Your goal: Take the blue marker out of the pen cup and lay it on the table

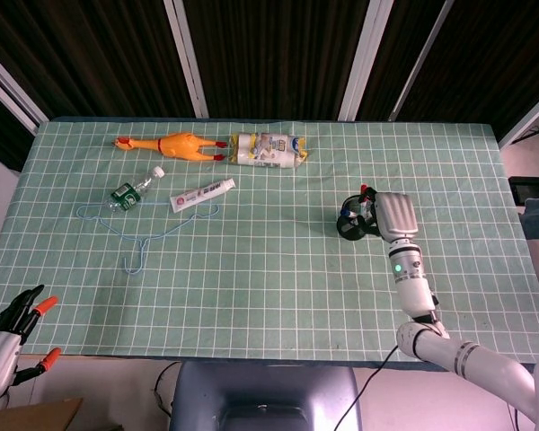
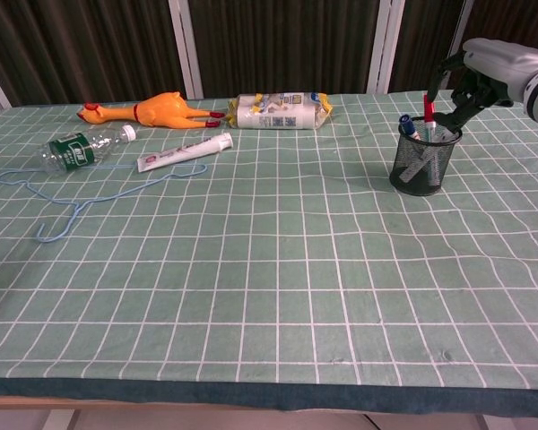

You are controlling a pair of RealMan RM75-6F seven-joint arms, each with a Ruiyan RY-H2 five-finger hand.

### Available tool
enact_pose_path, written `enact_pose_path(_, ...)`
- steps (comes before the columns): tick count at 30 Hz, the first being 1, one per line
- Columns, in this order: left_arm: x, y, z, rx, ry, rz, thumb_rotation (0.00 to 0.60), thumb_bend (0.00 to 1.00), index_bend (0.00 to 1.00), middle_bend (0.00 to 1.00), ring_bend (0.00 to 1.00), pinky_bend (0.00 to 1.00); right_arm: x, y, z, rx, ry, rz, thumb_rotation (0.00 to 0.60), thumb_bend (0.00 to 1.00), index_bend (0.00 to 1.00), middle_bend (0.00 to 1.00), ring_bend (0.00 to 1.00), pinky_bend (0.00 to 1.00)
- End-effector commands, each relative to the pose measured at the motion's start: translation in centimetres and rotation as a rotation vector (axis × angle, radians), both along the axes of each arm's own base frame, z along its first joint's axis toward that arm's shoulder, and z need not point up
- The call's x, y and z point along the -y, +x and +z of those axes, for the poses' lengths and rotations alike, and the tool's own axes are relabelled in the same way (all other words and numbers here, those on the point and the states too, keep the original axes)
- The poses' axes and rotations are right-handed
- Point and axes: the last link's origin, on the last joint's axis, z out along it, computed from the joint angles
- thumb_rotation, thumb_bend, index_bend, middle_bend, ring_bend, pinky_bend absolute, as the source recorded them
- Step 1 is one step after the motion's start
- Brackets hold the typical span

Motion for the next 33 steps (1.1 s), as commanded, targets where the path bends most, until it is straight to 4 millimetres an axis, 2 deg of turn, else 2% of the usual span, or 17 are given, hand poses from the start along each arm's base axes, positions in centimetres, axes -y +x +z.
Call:
enact_pose_path(1, 0.0, 0.0, 0.0, 0.0, 0.0, -0.001, 0.6, 0.25, 0.17, 0.01, 0.0, 0.22, 0.2, 0.2, -0.5, -0.003, 0.009, -0.002, 0.6, 0.5, 0.56, 1.0, 1.0, 1.0)
enact_pose_path(24, 0.0, 0.0, 0.2, 0.009, 0.004, -0.004, 0.6, 0.25, 0.17, 0.01, 0.0, 0.22, 1.3, 0.7, -2.6, -0.004, 0.048, -0.006, 0.6, 0.5, 0.58, 1.0, 1.0, 1.0)
enact_pose_path(33, 0.0, 0.0, 0.2, 0.009, 0.003, -0.006, 0.6, 0.25, 0.17, 0.01, 0.0, 0.22, 1.3, 0.6, -2.9, -0.006, 0.052, -0.002, 0.6, 0.5, 0.62, 1.0, 1.0, 1.0)
